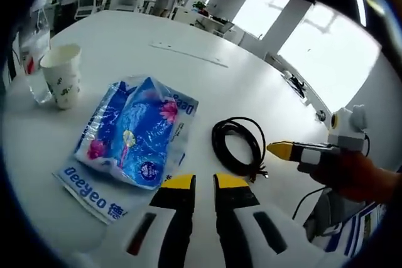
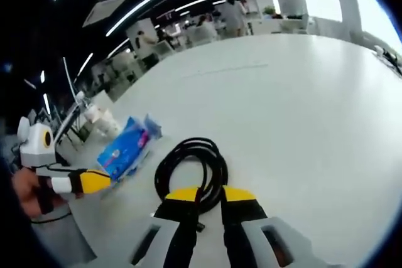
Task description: Arrange the tabletop items into an orderly group along one side of the table until the central work area is clear of visible clutter.
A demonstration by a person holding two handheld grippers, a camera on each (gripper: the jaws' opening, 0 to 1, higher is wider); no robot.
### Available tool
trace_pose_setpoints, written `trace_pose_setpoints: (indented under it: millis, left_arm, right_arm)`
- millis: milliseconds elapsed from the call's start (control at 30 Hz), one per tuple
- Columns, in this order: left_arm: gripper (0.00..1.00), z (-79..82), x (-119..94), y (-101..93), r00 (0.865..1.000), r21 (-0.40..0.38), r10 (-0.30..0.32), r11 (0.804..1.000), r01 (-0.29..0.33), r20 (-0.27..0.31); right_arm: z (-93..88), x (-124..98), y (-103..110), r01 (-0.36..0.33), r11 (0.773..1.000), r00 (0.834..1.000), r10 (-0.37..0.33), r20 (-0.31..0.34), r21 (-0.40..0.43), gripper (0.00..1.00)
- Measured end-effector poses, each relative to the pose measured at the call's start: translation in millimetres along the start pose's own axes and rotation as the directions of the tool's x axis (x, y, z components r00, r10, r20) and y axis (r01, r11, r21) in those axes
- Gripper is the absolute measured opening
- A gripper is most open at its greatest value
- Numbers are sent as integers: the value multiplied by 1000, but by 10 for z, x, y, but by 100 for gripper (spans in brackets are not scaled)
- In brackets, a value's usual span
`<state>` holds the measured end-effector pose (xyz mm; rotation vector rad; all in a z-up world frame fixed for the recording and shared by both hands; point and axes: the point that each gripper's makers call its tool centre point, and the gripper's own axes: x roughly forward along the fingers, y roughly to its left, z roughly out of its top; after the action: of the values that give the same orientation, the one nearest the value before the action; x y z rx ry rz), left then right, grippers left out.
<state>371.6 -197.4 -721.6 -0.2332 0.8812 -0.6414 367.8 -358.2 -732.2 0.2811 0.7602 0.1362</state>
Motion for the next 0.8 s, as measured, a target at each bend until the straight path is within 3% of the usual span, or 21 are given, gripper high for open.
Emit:
trace_pose_setpoints:
  millis: [800]
  left_arm:
    - [8, -42, -390, 363, 997, -51, 59, 997, -57, 41]
  right_arm:
    - [42, 76, 349, -39, 997, 999, 39, -7, -61, 11]
